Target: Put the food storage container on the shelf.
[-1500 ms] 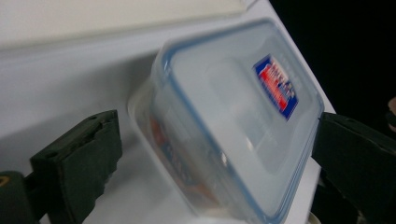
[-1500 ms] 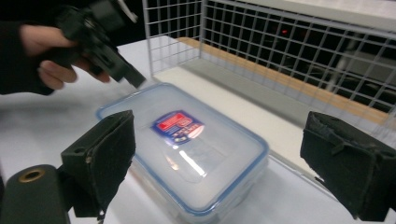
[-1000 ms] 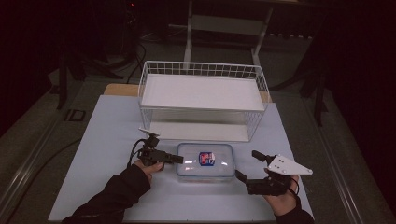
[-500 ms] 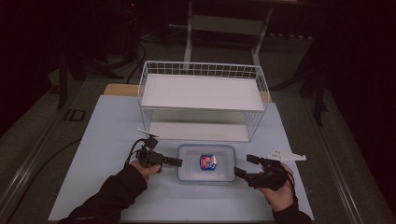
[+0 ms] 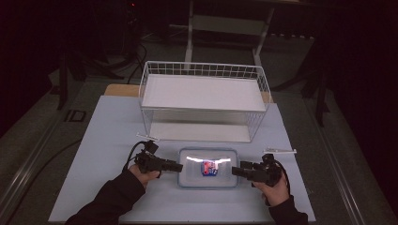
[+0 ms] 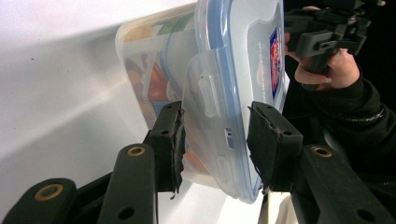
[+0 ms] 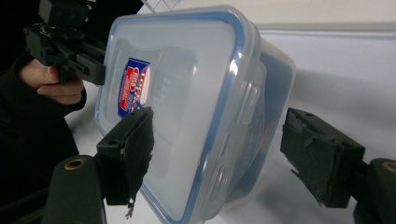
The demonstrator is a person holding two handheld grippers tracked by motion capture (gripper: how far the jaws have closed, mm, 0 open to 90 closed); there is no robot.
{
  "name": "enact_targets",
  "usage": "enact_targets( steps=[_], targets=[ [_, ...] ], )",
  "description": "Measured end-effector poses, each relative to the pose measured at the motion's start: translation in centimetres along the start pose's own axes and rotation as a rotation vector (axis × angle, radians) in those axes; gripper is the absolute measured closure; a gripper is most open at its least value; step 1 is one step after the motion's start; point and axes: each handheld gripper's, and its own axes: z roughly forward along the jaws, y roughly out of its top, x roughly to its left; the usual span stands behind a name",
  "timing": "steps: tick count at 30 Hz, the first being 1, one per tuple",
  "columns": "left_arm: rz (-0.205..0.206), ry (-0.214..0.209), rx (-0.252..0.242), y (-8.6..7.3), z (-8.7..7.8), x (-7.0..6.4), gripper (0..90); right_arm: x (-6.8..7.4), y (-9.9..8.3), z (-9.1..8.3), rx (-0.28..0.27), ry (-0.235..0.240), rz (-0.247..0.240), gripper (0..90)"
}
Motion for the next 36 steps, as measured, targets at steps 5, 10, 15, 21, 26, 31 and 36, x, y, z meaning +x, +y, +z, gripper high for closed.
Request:
enact_targets(
  steps=[5,10,15,21,26,31,36],
  targets=[
    [0.021,-0.002,0.0,-0.2,-0.1,-0.2,57.5,-0.2,-0.1,0.4,0.023,0.03,0.04,35.1],
    [0.023,-0.001,0.0,-0.4,-0.1,-0.4,57.8,0.0,-0.2,0.3,0.054,0.027,0.026,44.0],
    [0.04,0.006,0.001,-0.7,-0.2,-0.9,58.5,-0.2,-0.4,-0.1,0.057,0.057,0.058,48.8],
    [0.051,0.029,-0.02,-1.1,-0.2,-1.6,58.3,0.1,-0.5,-0.4,0.064,0.052,0.047,49.2],
    [0.093,0.046,-0.05,-0.4,-1.0,-2.3,58.2,0.8,0.3,-0.8,0.043,0.051,0.013,49.2],
    [0.128,0.07,-0.098,0.4,-1.8,-2.7,57.8,1.4,1.6,-0.9,0.008,0.04,-0.036,49.1],
    [0.161,0.089,-0.146,1.8,-3.1,-3.0,57.8,1.9,3.5,-0.7,-0.024,0.041,-0.074,49.2]
  ],
)
